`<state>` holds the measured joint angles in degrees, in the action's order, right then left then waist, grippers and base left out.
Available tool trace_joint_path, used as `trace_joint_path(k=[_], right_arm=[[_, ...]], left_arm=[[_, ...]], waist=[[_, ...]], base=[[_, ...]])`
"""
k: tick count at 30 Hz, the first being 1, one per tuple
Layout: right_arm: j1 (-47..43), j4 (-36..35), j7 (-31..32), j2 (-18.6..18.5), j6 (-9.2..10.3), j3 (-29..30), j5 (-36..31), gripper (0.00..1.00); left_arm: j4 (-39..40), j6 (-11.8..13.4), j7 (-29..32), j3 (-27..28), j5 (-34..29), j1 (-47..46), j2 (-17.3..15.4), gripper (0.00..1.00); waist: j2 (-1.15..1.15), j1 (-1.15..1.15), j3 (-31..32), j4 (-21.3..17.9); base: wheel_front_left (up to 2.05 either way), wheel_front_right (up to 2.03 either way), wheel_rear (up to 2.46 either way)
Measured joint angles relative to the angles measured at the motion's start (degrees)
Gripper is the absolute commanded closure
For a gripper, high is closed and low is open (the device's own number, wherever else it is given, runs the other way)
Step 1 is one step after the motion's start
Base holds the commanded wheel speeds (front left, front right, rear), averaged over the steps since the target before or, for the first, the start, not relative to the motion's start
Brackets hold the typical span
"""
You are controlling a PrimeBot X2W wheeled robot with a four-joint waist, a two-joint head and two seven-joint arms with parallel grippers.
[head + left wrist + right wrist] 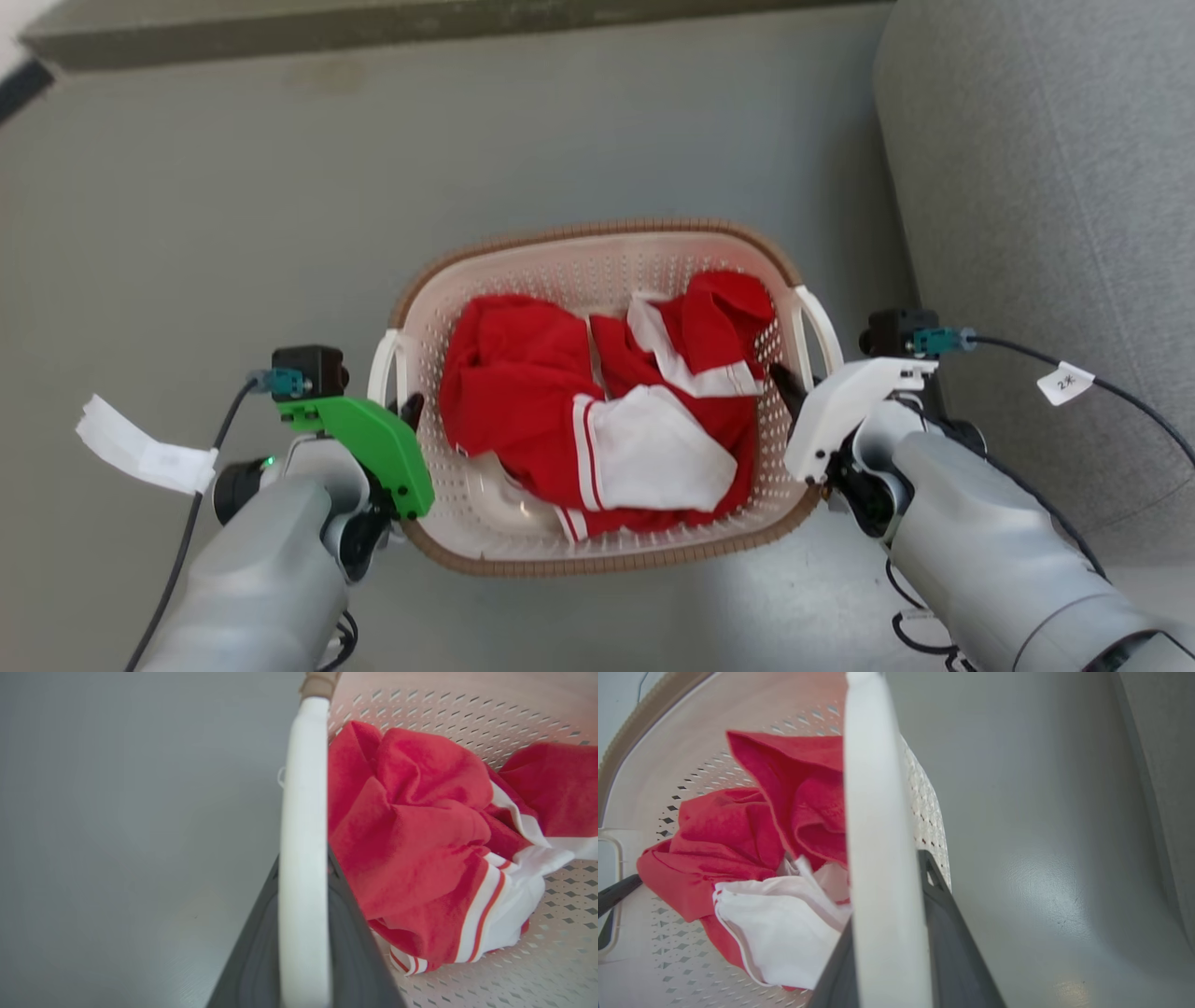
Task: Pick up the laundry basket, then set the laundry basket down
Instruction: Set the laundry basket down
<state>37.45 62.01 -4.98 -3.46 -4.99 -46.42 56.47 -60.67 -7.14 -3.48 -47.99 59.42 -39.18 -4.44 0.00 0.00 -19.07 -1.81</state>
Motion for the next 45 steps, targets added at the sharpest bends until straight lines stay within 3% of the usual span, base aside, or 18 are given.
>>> trace_joint_path(k=[45], right_arm=[[21.73, 0.89, -8.9, -1.52, -0.41, 2.93, -3.16, 1.0]], left_arm=[[3.03, -0.14, -8.27, 0.9, -2.71, -21.4, -1.51, 1.0]], waist=[[0.0, 0.01, -33.03, 1.48]], base=[[0.0, 0.0, 0.0]])
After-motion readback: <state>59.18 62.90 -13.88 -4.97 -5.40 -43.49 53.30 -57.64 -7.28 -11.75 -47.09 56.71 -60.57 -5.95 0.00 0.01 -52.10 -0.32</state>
